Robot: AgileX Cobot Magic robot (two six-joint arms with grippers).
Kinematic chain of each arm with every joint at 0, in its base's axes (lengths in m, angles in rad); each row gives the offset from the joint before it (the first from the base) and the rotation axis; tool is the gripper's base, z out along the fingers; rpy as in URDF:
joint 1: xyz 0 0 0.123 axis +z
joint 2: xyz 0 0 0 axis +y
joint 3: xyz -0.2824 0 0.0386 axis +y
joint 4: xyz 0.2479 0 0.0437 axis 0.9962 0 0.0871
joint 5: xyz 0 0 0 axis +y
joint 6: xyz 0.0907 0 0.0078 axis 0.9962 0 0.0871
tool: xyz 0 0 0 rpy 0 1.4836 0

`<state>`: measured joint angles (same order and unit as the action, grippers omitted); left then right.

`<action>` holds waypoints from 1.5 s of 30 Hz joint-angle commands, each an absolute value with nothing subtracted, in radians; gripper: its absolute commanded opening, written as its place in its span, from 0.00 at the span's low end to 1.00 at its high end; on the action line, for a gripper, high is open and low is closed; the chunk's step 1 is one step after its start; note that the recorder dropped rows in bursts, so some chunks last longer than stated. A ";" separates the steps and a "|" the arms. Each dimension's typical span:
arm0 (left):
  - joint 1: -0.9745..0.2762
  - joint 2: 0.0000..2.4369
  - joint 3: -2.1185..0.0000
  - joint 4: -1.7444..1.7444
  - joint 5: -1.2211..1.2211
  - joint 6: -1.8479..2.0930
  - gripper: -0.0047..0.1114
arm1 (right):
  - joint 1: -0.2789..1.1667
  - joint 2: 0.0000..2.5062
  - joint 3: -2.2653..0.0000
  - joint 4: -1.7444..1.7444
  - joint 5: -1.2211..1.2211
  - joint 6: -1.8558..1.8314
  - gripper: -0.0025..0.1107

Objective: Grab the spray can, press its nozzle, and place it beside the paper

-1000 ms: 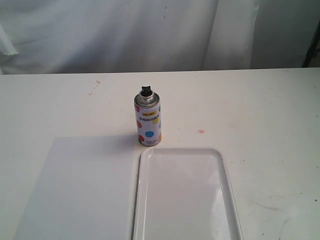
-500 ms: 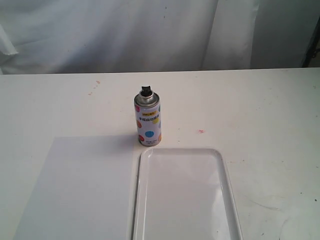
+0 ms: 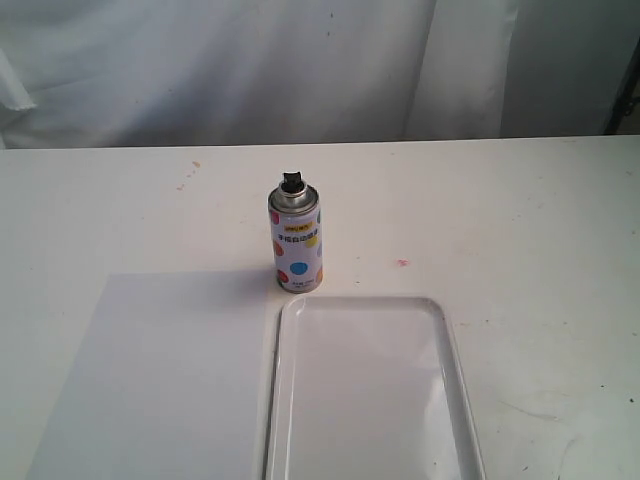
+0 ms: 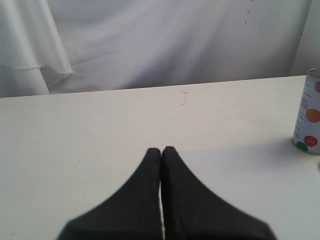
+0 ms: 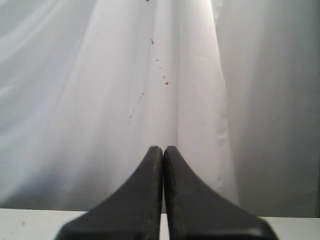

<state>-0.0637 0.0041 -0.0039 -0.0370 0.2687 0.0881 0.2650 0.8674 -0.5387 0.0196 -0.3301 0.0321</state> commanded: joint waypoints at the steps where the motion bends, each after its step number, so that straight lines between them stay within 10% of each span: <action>1: -0.069 0.000 0.000 -0.039 0.266 0.085 0.04 | 0.307 0.997 -0.543 -0.052 -0.457 0.038 0.02; 45: -0.069 0.000 0.000 -0.039 0.266 0.085 0.04 | 0.378 1.758 -0.558 -0.151 -0.778 0.226 0.02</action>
<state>-0.0637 0.0041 -0.0039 -0.0370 0.2687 0.0881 0.3764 1.7415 -0.5475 -0.0991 -0.7610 0.2063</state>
